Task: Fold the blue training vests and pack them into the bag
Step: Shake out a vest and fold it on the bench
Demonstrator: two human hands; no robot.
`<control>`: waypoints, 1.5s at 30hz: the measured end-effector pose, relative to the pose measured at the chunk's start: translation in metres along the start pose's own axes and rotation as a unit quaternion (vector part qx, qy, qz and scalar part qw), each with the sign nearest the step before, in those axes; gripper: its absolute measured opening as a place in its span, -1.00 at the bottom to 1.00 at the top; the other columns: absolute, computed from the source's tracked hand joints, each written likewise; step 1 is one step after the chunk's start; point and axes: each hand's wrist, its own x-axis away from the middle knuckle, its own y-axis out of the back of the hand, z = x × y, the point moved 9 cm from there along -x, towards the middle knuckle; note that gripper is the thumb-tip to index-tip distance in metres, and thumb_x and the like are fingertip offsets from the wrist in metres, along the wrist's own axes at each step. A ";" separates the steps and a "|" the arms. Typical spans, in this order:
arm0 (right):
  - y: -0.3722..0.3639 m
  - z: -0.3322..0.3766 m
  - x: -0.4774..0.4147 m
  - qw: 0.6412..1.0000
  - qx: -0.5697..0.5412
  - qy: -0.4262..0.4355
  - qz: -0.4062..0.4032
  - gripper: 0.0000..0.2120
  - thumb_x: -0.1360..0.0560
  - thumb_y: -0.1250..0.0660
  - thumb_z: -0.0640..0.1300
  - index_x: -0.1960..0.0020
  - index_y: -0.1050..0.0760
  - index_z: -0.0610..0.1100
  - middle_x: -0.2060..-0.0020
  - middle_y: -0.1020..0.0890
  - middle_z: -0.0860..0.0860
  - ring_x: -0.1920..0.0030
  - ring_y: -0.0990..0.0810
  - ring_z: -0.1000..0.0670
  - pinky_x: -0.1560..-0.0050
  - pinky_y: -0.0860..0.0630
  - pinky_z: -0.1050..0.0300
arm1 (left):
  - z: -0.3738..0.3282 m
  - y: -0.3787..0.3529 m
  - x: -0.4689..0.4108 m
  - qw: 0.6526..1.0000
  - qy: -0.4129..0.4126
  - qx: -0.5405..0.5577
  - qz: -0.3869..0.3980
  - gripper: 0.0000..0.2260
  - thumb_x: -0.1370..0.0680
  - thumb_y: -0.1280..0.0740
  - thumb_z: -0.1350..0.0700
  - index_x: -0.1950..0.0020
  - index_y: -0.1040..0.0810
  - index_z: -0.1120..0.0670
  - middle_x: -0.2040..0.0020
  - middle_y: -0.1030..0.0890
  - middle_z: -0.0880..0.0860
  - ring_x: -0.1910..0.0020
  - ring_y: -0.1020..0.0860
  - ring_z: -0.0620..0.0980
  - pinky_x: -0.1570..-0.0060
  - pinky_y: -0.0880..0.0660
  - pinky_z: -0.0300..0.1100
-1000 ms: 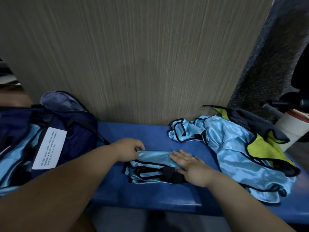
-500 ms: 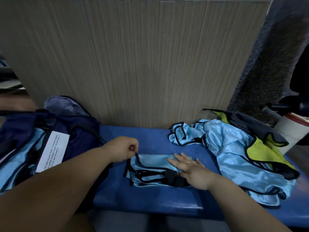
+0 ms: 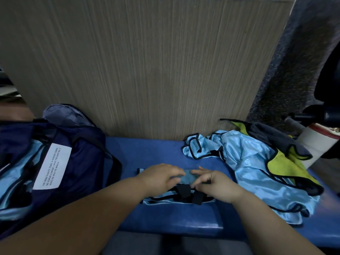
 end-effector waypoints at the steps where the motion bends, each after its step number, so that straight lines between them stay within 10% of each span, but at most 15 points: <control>1: 0.007 -0.002 0.001 0.999 -0.007 -0.009 -0.035 -0.66 -0.47 -0.45 -0.19 0.29 -0.64 0.25 -0.21 -0.53 0.17 -0.38 -0.34 0.22 -0.37 -0.16 0.33 | 0.001 -0.013 0.002 1.000 0.002 0.000 0.031 -0.59 -0.67 -0.10 -0.10 -0.52 -0.27 -0.12 -0.54 -0.26 -0.10 -0.51 -0.19 -0.08 -0.49 -0.11 -0.15; 4: 0.035 -0.011 0.007 0.983 0.080 -0.050 -0.158 -0.89 -0.45 -0.46 -0.03 0.11 -0.57 0.17 -0.10 -0.57 0.09 -0.17 -0.54 0.09 -0.17 -0.37 0.26 | 0.002 -0.041 0.017 0.997 -0.003 -0.020 0.078 -0.50 -0.66 0.02 -0.21 -0.58 0.04 -0.18 -0.59 0.09 -0.18 -0.55 0.17 -0.17 -0.49 0.24 -0.18; 10: 0.023 -0.030 0.011 0.948 0.219 -0.215 -0.086 -0.31 -0.41 -0.30 0.40 -0.31 -0.43 -0.09 -0.24 -0.48 -0.06 -0.25 -0.49 -0.09 -0.12 -0.43 0.09 | 0.001 -0.045 0.026 0.998 0.007 -0.061 0.025 -0.25 -0.38 0.35 -0.42 -0.57 0.13 -0.25 -0.57 0.16 -0.23 -0.53 0.26 -0.20 -0.48 0.34 -0.11; 15: 0.010 -0.018 0.007 0.965 0.170 -0.189 -0.067 -0.50 -0.51 -0.36 0.15 -0.31 -0.36 -0.10 -0.21 -0.52 -0.06 -0.11 -0.53 -0.06 0.05 -0.43 0.12 | 0.006 -0.040 0.026 0.999 0.023 0.024 -0.016 -0.25 -0.42 0.37 -0.44 -0.53 -0.13 -0.27 -0.56 -0.02 -0.24 -0.55 0.11 -0.21 -0.50 0.24 -0.16; 18: 0.010 -0.001 0.008 0.984 0.102 -0.108 -0.102 -0.73 -0.57 -0.31 -0.02 -0.20 -0.30 0.08 -0.02 -0.56 -0.03 0.08 -0.55 0.00 0.12 -0.49 0.04 | 0.014 -0.020 0.031 0.981 0.080 0.125 -0.123 -0.54 -0.64 0.04 -0.21 -0.48 -0.32 -0.14 -0.53 -0.24 -0.13 -0.51 -0.14 -0.16 -0.47 0.01 -0.25; 25: 0.021 0.041 0.016 0.981 -0.070 0.080 -0.161 -0.69 -0.52 -0.37 -0.28 0.11 -0.42 0.13 0.22 -0.52 0.07 0.24 -0.43 0.06 0.12 -0.45 0.01 | 0.033 0.020 0.033 0.951 0.160 0.183 -0.190 -0.46 -0.58 -0.24 -0.19 -0.52 -0.19 -0.13 -0.45 -0.35 -0.10 -0.44 -0.27 -0.05 -0.49 -0.06 -0.05; 31: 0.021 0.031 0.016 0.886 -0.392 -0.006 -0.249 -0.75 -0.47 -0.47 -0.20 -0.08 -0.54 0.03 0.04 -0.67 -0.01 0.06 -0.67 0.00 0.07 -0.59 0.05 | 0.036 0.032 0.029 0.936 0.164 0.260 -0.172 -0.82 -0.55 -0.34 -0.11 0.08 -0.52 -0.01 0.15 -0.59 -0.08 0.10 -0.58 -0.05 0.03 -0.51 -0.10; 34: -0.020 0.034 0.005 0.823 -0.550 -0.102 -0.100 -0.61 -0.44 -0.43 -0.06 -0.22 -0.56 -0.16 -0.09 -0.68 -0.17 -0.09 -0.67 -0.17 -0.10 -0.55 -0.10 | 0.039 0.040 0.038 0.906 0.189 0.312 -0.216 -0.85 -0.54 -0.35 -0.11 0.09 -0.52 -0.04 0.15 -0.61 -0.09 0.15 -0.58 -0.10 0.11 -0.50 -0.17; 45: -0.037 0.078 -0.030 0.900 -0.413 -0.040 -0.132 -0.77 -0.55 -0.35 -0.25 -0.19 -0.57 -0.10 -0.03 -0.71 -0.05 -0.07 -0.68 -0.08 -0.18 -0.54 -0.10 | 0.079 0.066 0.082 0.891 0.224 0.305 -0.251 -0.86 -0.54 -0.34 -0.11 0.01 -0.50 -0.08 0.13 -0.58 -0.16 0.14 -0.56 -0.18 0.16 -0.45 -0.28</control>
